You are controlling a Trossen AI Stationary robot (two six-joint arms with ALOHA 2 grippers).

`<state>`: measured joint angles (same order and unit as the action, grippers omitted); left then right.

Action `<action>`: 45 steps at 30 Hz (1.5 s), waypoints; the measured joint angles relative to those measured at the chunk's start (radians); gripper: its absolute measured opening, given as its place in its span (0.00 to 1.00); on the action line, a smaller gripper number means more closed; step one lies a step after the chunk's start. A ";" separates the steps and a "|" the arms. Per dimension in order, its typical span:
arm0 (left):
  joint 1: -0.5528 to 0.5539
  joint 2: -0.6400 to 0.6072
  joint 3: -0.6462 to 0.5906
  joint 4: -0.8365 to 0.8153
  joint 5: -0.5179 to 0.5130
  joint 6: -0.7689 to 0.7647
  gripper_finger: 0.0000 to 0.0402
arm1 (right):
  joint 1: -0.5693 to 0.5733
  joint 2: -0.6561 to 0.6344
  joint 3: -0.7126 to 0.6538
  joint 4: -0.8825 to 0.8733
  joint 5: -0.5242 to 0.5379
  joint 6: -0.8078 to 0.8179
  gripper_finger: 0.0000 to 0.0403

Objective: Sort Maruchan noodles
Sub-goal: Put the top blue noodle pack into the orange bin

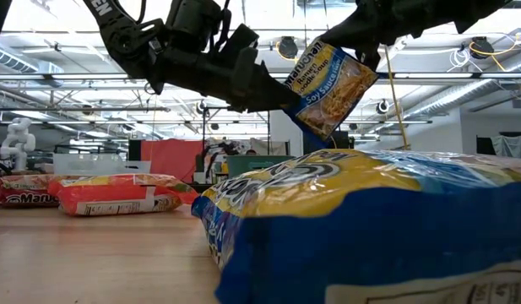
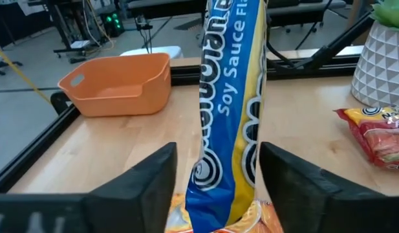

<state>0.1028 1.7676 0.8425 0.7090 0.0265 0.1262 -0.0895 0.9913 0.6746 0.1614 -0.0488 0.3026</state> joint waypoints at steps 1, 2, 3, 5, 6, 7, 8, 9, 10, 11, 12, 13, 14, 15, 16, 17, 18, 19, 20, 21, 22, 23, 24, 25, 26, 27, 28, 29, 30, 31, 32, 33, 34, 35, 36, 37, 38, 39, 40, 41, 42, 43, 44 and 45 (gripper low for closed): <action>0.000 0.000 0.000 0.000 0.000 0.001 0.50 | 0.000 0.000 0.000 0.000 0.000 -0.001 0.00; 0.001 0.000 0.000 0.000 0.000 0.002 0.48 | 0.000 0.000 0.000 0.000 0.000 -0.001 0.00; 0.002 0.000 0.000 0.000 0.000 0.002 0.46 | 0.000 0.000 0.000 0.000 0.000 -0.001 0.00; 0.007 0.000 0.000 0.000 0.001 0.011 0.41 | 0.000 0.000 0.000 0.000 0.000 -0.001 0.00; 0.010 0.000 0.000 0.000 0.001 0.019 0.38 | 0.000 0.000 0.000 0.000 0.000 -0.001 0.00; 0.013 0.000 0.000 0.000 0.001 0.026 0.36 | 0.000 0.000 0.000 0.000 0.000 -0.001 0.00; 0.016 0.000 0.000 0.000 0.001 0.035 0.34 | 0.000 0.000 0.000 -0.001 0.001 -0.001 0.00; 0.019 0.000 0.000 0.000 0.001 0.044 0.32 | 0.000 0.000 0.000 -0.001 0.001 -0.001 0.00; 0.022 0.000 0.000 0.000 0.002 0.053 0.30 | 0.000 0.000 0.000 -0.001 0.001 -0.002 0.00; 0.023 0.000 0.000 0.000 0.002 0.056 0.29 | 0.000 0.000 0.000 -0.001 0.005 -0.004 0.00; 0.024 0.000 0.000 0.000 0.002 0.056 0.28 | 0.000 0.000 0.000 -0.002 0.026 -0.004 0.00; 0.025 0.000 0.000 0.000 0.002 0.056 0.27 | 0.001 0.000 0.000 -0.002 0.049 -0.005 0.00; 0.026 0.000 0.000 0.000 0.002 0.056 0.27 | 0.005 0.000 0.000 -0.002 0.073 -0.006 0.00; 0.027 0.000 0.000 0.000 0.002 0.055 0.27 | 0.007 0.000 0.000 -0.002 0.092 -0.012 0.01; 0.027 0.000 0.000 0.000 0.001 0.050 0.27 | 0.010 0.000 0.000 -0.002 0.108 -0.023 0.03; 0.028 0.000 0.000 -0.001 0.001 0.048 0.27 | 0.013 0.000 0.000 -0.002 0.122 -0.034 0.04; 0.028 0.000 0.000 -0.003 0.000 0.046 0.27 | 0.016 0.000 0.000 -0.003 0.140 -0.041 0.07; 0.028 0.000 0.000 -0.003 0.000 0.044 0.26 | 0.020 0.000 0.000 -0.006 0.158 -0.043 0.09; 0.027 0.000 0.000 -0.003 0.000 0.038 0.26 | 0.023 0.000 0.000 -0.012 0.168 -0.046 0.13; 0.027 0.000 0.000 -0.004 0.001 0.035 0.26 | 0.026 0.000 0.000 -0.016 0.178 -0.052 0.17; 0.027 0.000 0.000 -0.004 0.001 0.029 0.26 | 0.028 0.000 0.000 -0.017 0.181 -0.059 0.21; 0.027 0.000 0.000 -0.004 0.001 0.027 0.26 | 0.031 0.000 0.000 -0.017 0.181 -0.061 0.26; 0.027 0.000 0.000 -0.004 0.001 0.022 0.26 | 0.032 0.000 0.000 -0.017 0.182 -0.063 0.31; 0.027 0.000 0.000 -0.004 0.001 0.018 0.26 | 0.033 0.000 0.000 -0.016 0.181 -0.067 0.36; 0.027 0.000 0.000 -0.004 0.001 0.011 0.26 | 0.033 0.000 0.000 -0.017 0.180 -0.076 0.41; 0.027 0.000 0.000 -0.004 0.001 0.003 0.26 | 0.033 -0.001 0.000 -0.019 0.179 -0.080 0.46; 0.027 0.000 0.000 -0.004 0.001 -0.003 0.26 | 0.033 -0.005 0.000 -0.028 0.179 -0.083 0.50; 0.027 0.000 0.000 -0.005 0.001 -0.005 0.26 | 0.033 -0.008 0.000 -0.037 0.178 -0.087 0.55; 0.026 0.000 0.000 -0.009 0.001 -0.005 0.26 | 0.035 -0.011 0.000 -0.042 0.178 -0.088 0.59; 0.026 0.000 0.000 -0.012 0.001 -0.005 0.26 | 0.039 -0.014 0.000 -0.050 0.178 -0.091 0.63; 0.026 0.000 0.000 -0.013 0.002 -0.005 0.26 | 0.045 -0.017 0.000 -0.061 0.180 -0.102 0.67; 0.025 0.000 0.000 -0.013 0.002 -0.007 0.26 | 0.051 -0.017 0.000 -0.066 0.182 -0.118 0.70; 0.025 0.000 0.000 -0.013 0.002 -0.009 0.26 | 0.059 -0.017 0.000 -0.067 0.187 -0.136 0.72; 0.024 0.000 0.000 -0.013 0.003 -0.009 0.26 | 0.068 -0.017 0.000 -0.068 0.203 -0.153 0.74; 0.023 0.000 0.000 -0.013 0.003 -0.009 0.26 | 0.078 -0.017 0.000 -0.068 0.224 -0.176 0.76; 0.022 0.000 0.000 -0.013 0.002 -0.010 0.26 | 0.089 -0.017 0.000 -0.069 0.252 -0.206 0.77; 0.020 0.000 0.000 -0.012 0.002 -0.010 0.26 | 0.100 -0.016 0.000 -0.069 0.281 -0.242 0.77; 0.020 0.000 0.000 -0.011 0.002 -0.010 0.26 | 0.110 -0.014 0.000 -0.069 0.310 -0.279 0.78; 0.019 0.000 0.000 -0.011 0.003 -0.009 0.26 | 0.120 -0.012 0.000 -0.069 0.337 -0.312 0.78; 0.019 0.000 0.000 -0.011 0.003 -0.008 0.26 | 0.128 -0.011 0.000 -0.072 0.359 -0.333 0.78; 0.019 0.000 0.000 -0.011 0.003 -0.009 0.26 | 0.134 -0.011 0.000 -0.073 0.367 -0.343 0.78; 0.019 0.000 0.000 -0.011 0.003 -0.008 0.26 | 0.138 -0.011 0.000 -0.070 0.367 -0.343 0.78; 0.019 0.000 0.000 -0.011 0.003 -0.008 0.26 | 0.138 -0.011 0.000 -0.069 0.366 -0.342 0.78; 0.019 0.000 0.000 -0.011 0.003 -0.004 0.26 | 0.138 -0.011 0.000 -0.072 0.365 -0.337 0.78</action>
<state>0.1221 1.7672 0.8425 0.6979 0.0292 0.1218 0.0483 0.9802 0.6746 0.0897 0.3164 -0.0340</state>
